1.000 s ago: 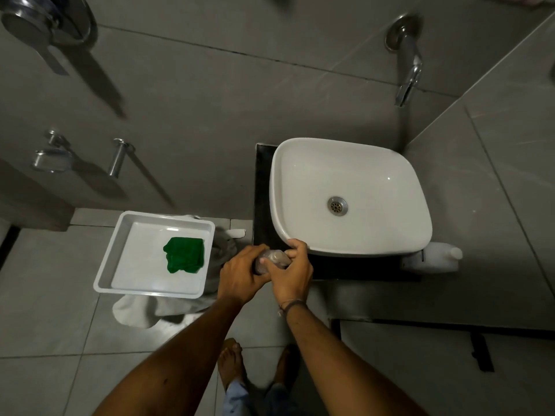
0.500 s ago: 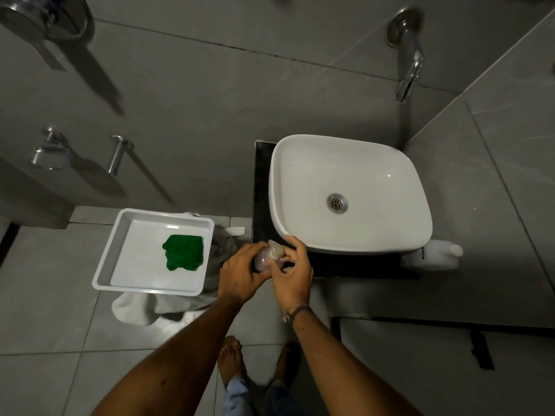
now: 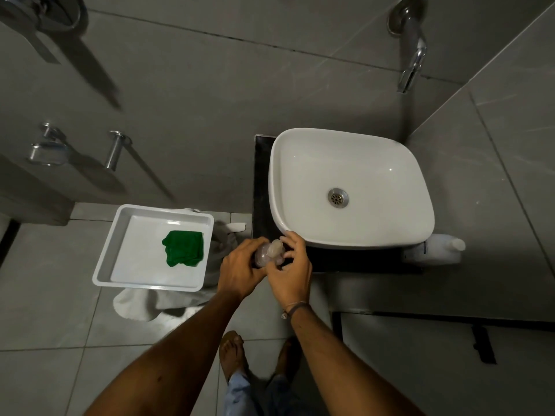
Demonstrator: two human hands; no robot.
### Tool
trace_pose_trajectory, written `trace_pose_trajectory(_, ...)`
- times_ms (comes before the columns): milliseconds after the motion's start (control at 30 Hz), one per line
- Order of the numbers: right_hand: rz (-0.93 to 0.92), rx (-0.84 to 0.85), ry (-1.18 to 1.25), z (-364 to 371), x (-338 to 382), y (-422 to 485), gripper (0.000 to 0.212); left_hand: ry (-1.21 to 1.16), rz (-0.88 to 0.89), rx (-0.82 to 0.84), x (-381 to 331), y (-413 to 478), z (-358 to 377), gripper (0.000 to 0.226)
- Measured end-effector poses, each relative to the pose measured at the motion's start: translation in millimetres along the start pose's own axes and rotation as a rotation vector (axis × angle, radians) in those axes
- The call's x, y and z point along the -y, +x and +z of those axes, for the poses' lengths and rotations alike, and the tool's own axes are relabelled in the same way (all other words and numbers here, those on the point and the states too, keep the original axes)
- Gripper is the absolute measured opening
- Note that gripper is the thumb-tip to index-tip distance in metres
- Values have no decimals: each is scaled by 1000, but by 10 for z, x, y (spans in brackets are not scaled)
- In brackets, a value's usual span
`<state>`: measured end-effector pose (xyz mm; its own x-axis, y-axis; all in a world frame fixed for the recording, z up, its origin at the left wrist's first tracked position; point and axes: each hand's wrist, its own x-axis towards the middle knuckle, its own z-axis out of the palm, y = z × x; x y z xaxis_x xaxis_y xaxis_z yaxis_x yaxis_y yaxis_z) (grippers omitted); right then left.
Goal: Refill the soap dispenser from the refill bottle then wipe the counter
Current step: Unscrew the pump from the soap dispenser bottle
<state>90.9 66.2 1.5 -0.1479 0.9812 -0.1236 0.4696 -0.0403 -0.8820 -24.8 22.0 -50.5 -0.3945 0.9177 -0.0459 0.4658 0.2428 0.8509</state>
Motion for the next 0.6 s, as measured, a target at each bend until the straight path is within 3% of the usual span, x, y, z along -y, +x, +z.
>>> trace_pose_trajectory(67,44,-57,-6,46,64,6,68,-5,-1,1,-5,-3,-4,67)
trace_pose_trajectory(200,82,-76,95,85,80,45,54,-16,-3,-13,-28,2,-8,72)
trace_pose_trajectory(300,79,3,197,46,53,-23,65,-11,-4,0,-36,-4,-12,74)
trace_pose_trajectory(400,77,-47,184,68,97,-47,77,-6,-5,-8,-44,-13,-4,63)
trace_pose_trajectory(500,116,-105,165,110,147,1,66,-7,-5,0,-36,-3,-5,63)
trace_pose_trajectory(600,75,-41,189,86,123,-28,63,-16,-6,6,-44,-4,-14,70)
